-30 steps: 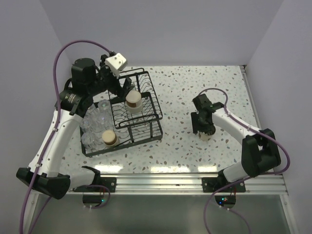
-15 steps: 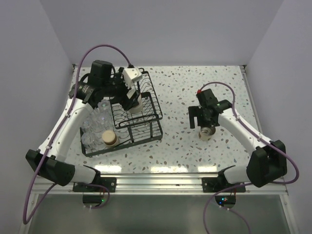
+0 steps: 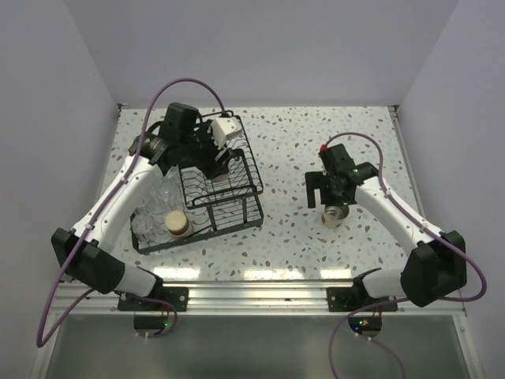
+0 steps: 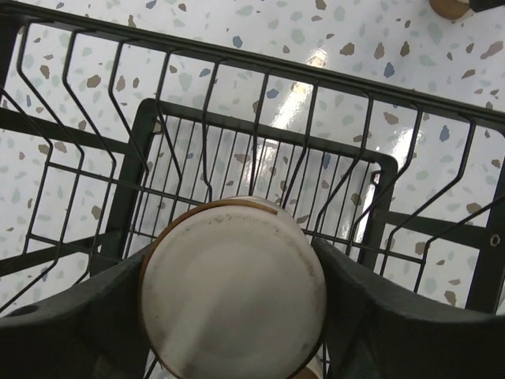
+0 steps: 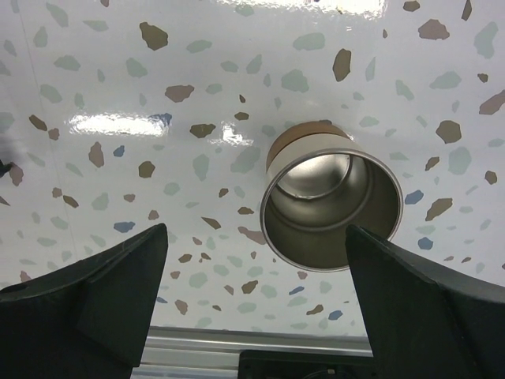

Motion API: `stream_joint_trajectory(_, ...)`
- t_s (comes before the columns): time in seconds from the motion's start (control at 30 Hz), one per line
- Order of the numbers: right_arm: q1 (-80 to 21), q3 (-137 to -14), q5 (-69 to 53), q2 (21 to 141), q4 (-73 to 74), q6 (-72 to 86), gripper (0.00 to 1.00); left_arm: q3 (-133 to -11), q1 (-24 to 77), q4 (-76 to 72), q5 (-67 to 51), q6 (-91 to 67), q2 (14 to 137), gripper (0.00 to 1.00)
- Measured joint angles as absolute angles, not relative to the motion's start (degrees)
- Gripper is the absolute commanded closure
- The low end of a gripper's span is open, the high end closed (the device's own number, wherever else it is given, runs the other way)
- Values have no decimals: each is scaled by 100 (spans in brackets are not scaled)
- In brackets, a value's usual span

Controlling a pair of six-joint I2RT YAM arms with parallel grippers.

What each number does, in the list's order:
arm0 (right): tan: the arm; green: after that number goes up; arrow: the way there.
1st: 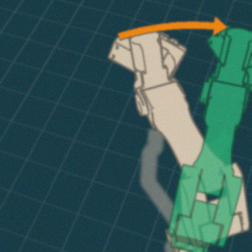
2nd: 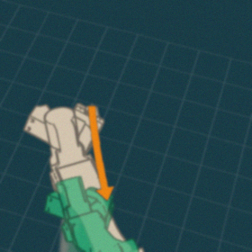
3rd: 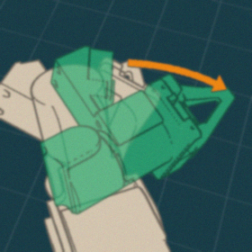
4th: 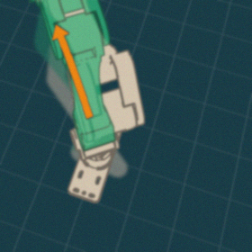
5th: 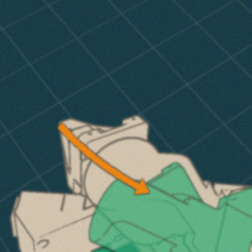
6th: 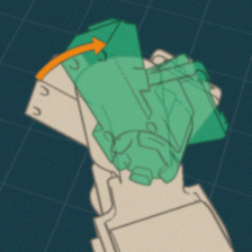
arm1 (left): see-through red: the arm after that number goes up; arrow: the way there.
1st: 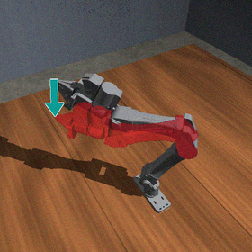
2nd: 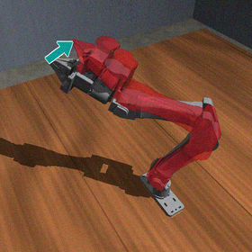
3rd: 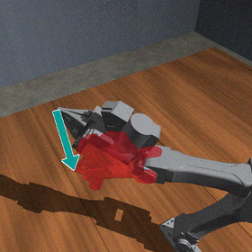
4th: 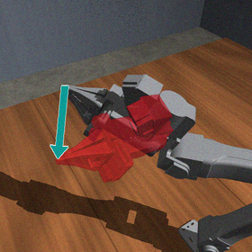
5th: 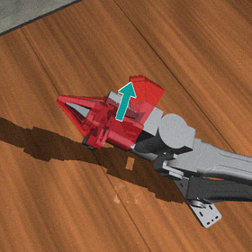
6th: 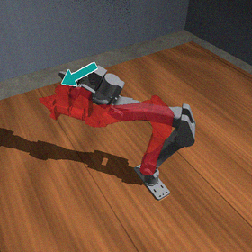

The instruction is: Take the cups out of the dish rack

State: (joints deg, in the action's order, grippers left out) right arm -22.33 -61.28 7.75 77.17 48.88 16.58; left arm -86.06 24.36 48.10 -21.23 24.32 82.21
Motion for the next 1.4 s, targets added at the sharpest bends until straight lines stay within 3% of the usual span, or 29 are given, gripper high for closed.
stream_joint_trajectory(0.03,-2231,-6128,775,7712,4886,1658,2,-8602,2445,4779,-2156,2405,8235,52)
stream_joint_trajectory(0.1,-2233,-6128,773,7703,4888,1658,2,-8604,2456,4762,-2169,2416,8217,72)
stream_joint_trajectory(0.13,-2233,-6128,770,7693,4886,1658,2,-8604,2453,4759,-2178,2434,8215,89)
stream_joint_trajectory(0.2,-2233,-6128,753,7627,4888,1653,2,-8604,2451,4751,-2178,2445,8213,100)
stream_joint_trajectory(0.57,-2220,-6407,-499,6176,4372,1680,3,-8947,2443,4305,-2204,1734,7472,100)
stream_joint_trajectory(0.67,-2215,-6337,-1361,5586,3240,2141,11,-9174,2368,3885,-2541,1214,7192,100)
stream_joint_trajectory(0.73,-2217,-6141,-1944,5341,2071,2674,25,-9367,2263,3498,-2943,733,7113,100)
stream_joint_trajectory(0.97,-2604,-5717,-2674,5680,-1066,4252,32,-9439,2178,2257,-4593,-928,7207,100)
stream_joint_trajectory(1.1,-3299,-5669,-2661,6119,-2003,4654,38,-9292,2176,1802,-5098,-1511,7330,100)
stream_joint_trajectory(1.17,-3518,-5669,-2681,6278,-2364,4812,48,-9231,2176,1706,-5225,-1667,7365,100)
stream_joint_trajectory(1.4,-3623,-5671,-2676,6416,-3065,5148,65,-9188,2169,1555,-5339,-1765,7365,100)
